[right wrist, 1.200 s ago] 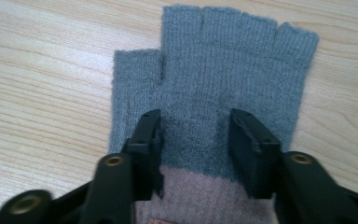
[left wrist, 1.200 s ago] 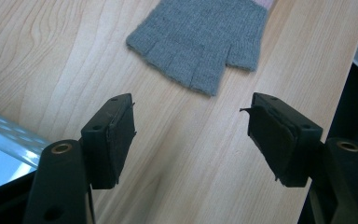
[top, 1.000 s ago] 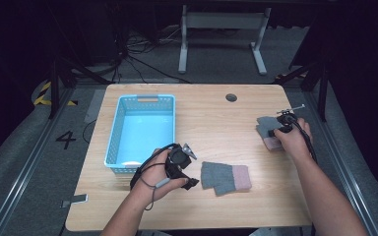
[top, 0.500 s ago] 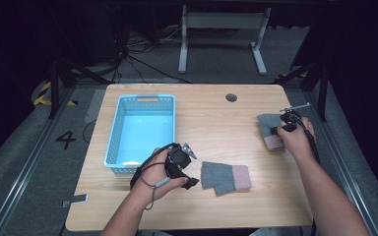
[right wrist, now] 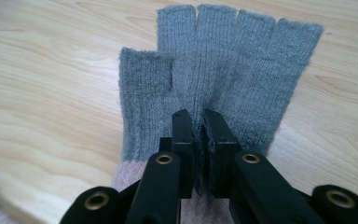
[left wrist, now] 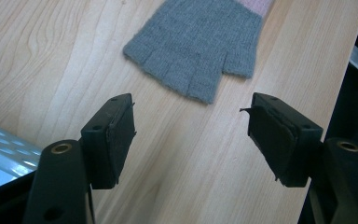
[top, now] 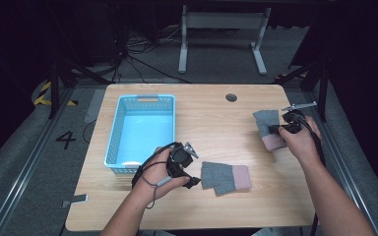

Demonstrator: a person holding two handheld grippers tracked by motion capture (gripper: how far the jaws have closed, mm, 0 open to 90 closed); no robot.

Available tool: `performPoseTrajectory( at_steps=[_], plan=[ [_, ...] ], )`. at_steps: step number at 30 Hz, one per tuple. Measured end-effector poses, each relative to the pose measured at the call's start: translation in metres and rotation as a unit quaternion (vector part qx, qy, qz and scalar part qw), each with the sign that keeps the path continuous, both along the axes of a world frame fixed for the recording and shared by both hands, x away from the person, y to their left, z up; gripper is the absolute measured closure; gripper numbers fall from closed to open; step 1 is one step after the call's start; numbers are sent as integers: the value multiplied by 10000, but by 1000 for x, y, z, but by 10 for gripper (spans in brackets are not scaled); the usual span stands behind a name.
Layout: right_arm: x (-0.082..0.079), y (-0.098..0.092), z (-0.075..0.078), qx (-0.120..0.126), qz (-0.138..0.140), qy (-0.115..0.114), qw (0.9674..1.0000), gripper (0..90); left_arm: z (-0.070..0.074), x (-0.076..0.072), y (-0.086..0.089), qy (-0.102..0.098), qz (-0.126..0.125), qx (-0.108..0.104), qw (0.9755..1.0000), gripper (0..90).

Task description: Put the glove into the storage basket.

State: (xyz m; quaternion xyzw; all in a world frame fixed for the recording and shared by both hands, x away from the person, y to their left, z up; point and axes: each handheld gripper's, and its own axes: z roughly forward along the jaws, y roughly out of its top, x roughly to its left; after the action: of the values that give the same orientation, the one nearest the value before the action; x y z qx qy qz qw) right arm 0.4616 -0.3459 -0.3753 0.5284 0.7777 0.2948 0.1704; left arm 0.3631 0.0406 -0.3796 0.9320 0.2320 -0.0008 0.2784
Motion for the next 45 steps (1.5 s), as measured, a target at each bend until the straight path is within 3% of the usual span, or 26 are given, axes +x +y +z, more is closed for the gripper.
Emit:
performPoseTrajectory(
  at_steps=[11, 17, 23, 24, 25, 26, 29, 30, 31, 32, 33, 34, 35, 36, 39, 41, 43, 44, 45],
  plan=[
    [-30, 22, 19, 42, 652, -112, 9978, 849, 1, 1, -3, -15, -40, -8, 10000, 324],
    [-47, 38, 28, 102, 1232, -127, 9922, 848, 2, 1, -3, -30, -40, -10, 10000, 324],
    [-56, 46, 30, 153, 1544, -109, 9878, 849, 1, 0, -5, -18, -78, 5, 10000, 329],
    [-61, 50, 32, 203, 1702, -100, 9851, 849, 1, 0, -4, -13, -39, -19, 10000, 330],
    [-61, 50, 32, 203, 1702, -100, 9851, 849, 1, 0, -4, -13, -39, -19, 10000, 330],
    [-66, 55, 33, 216, 1834, -110, 9827, 849, 2, 1, -4, -2, -35, -47, 10000, 330],
    [-70, 60, 33, 216, 1967, -106, 9802, 848, 2, 0, -4, 18, 12, -91, 10000, 332],
    [-74, 64, 34, 219, 2086, -110, 9777, 848, 3, 1, -3, 76, 79, -193, 9998, 334],
    [-74, 64, 34, 219, 2086, -110, 9777, 848, 3, 1, -3, 76, 79, -193, 9998, 333],
    [-77, 68, 33, 230, 2211, -108, 9749, 848, 3, 1, -3, 104, 128, -286, 9995, 334],
    [-77, 68, 33, 230, 2211, -108, 9749, 848, 3, 1, -3, 104, 128, -286, 9995, 334],
    [-81, 73, 32, 251, 2344, -86, 9718, 848, 3, 0, -4, 105, 145, -319, 9993, 334],
    [-81, 73, 32, 251, 2344, -86, 9718, 848, 3, 0, -4, 105, 145, -319, 9993, 335],
    [-85, 76, 28, 274, 2453, -41, 9690, 848, 4, 0, -3, 52, 89, -239, 9997, 335],
    [-89, 79, 24, 339, 2513, -42, 9673, 848, 4, 1, -3, 11, 58, -170, 9998, 336],
    [-94, 84, 19, 378, 2632, -27, 9640, 848, 2, 2, -3, 14, 72, -128, 9999, 337],
    [-95, 87, 18, 314, 2700, 6, 9624, 847, 2, 2, -3, 5, 75, -126, 9999, 339],
    [-96, 92, 16, 248, 2808, 54, 9594, 847, 2, 2, -3, 16, 50, -114, 9999, 341],
    [-96, 92, 16, 248, 2808, 54, 9594, 847, 2, 2, -3, 16, 50, -114, 9999, 343]
  ],
)
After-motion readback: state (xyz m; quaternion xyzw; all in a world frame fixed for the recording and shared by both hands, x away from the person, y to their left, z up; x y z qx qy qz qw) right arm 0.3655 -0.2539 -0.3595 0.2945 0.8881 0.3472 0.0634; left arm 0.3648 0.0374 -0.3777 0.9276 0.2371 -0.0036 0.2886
